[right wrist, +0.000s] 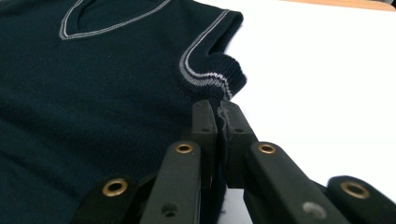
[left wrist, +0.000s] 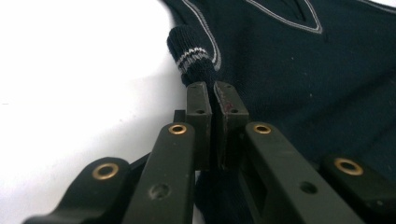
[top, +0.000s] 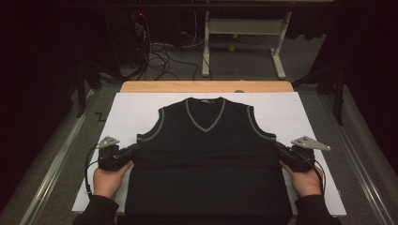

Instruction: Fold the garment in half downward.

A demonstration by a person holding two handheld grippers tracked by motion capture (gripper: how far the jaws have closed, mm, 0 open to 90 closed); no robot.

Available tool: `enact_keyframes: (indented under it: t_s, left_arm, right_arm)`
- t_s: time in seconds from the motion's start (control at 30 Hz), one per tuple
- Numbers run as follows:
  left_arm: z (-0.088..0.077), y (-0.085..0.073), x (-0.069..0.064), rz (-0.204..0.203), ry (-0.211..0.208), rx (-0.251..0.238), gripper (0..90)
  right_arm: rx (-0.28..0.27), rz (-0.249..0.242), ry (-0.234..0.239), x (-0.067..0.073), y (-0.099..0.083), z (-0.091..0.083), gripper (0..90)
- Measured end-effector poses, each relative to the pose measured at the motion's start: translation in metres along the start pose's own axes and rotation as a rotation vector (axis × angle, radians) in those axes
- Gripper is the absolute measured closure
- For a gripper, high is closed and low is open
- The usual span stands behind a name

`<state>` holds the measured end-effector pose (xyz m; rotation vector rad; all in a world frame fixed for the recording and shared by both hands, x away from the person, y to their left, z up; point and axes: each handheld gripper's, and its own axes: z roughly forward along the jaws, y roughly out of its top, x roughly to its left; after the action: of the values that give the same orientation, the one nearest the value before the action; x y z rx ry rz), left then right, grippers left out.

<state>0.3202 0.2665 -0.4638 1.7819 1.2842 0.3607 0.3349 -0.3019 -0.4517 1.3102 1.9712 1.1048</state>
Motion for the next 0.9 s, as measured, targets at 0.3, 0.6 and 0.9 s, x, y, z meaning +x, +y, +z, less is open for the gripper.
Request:
enact_keyframes:
  t_s: [0.3,0.6,0.9]
  left_arm:
    - [-0.01,-0.007,-0.009,0.024,-0.016,0.004,81.3]
    - [-0.029,-0.012,-0.019,0.054,-0.05,-0.006,81.3]
    - [-0.053,-0.025,-0.032,0.092,-0.066,0.001,81.3]
  right_arm:
    - [0.004,0.003,0.034,-0.001,-0.01,-0.014,89.3]
    - [-0.009,0.001,0.047,0.001,-0.014,-0.025,89.4]
    - [-0.032,-0.024,0.059,0.01,-0.022,-0.051,89.4]
